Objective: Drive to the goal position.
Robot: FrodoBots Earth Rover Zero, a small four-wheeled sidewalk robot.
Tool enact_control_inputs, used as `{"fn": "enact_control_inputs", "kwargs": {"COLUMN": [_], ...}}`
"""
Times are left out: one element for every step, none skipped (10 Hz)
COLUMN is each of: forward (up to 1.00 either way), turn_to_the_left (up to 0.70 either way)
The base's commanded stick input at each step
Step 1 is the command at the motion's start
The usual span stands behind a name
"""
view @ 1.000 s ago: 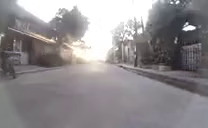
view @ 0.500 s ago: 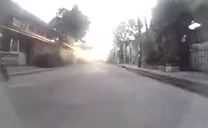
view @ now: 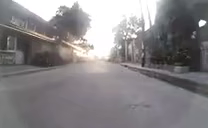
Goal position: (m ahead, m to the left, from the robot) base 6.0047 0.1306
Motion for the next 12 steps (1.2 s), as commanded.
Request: {"fn": "enact_control_inputs", "kwargs": {"forward": [1.0,1.0,1.0,1.0,1.0,1.0,1.0,1.0,1.0,1.0,1.0,1.0], "turn_to_the_left": [0.01,0.01,0.01,0.01,0.01,0.01,0.01,0.01,0.01,0.01,0.01,0.01]}}
